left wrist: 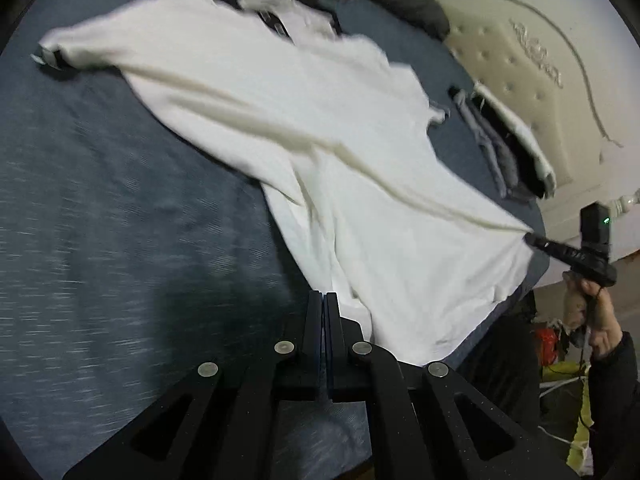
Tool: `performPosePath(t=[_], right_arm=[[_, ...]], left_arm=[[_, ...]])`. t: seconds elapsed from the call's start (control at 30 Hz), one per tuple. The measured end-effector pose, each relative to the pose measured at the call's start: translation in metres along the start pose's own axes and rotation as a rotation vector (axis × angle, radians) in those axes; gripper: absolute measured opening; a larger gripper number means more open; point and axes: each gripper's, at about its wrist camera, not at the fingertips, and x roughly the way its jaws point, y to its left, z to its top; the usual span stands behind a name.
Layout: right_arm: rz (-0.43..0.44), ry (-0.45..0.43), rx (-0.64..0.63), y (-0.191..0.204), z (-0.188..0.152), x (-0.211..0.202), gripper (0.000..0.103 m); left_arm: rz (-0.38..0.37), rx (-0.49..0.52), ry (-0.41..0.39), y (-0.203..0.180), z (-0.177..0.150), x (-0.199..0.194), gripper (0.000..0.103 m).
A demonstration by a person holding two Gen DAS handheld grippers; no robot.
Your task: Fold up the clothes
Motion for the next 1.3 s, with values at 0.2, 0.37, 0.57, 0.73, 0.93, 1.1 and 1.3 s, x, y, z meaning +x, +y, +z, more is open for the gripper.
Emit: performPosePath(t=[0.2, 0.37, 0.57, 0.73, 0.93, 1.1, 1.3], right_arm=[[0.030, 0.014, -0.033, 0.015, 0.002, 0.005, 0.004], [0.062, 0.031, -0.077, 0.034, 0.005, 0.011, 0.004], [0.047, 0.062, -0.109, 0.048, 0.007, 0.036, 0.004], [0.014, 0.037, -0.062, 0.042, 0.016, 0.055, 0.004], [-0.075, 0.044, -0.038, 0.032, 0.018, 0.064, 0.032], [-0.055, 0.028, -0.036, 0.019, 0.000, 0.042, 0.042], [-0.019, 0.099, -0.097, 0.023, -0.027, 0.050, 0.042]], left_arm=[[0.029, -0.035, -0.144, 0.035, -0.003, -0.096, 0.000], [0.060, -0.030, -0.202, 0.046, -0.011, -0.152, 0.000], [0.119, -0.079, -0.163, 0.073, -0.013, -0.139, 0.000], [0.144, -0.130, -0.118, 0.088, 0.001, -0.090, 0.000], [0.161, -0.169, -0.081, 0.099, 0.007, -0.056, 0.001], [0.172, -0.162, -0.066, 0.108, -0.006, -0.061, 0.027], [0.180, -0.155, -0.025, 0.120, -0.026, -0.060, 0.038]])
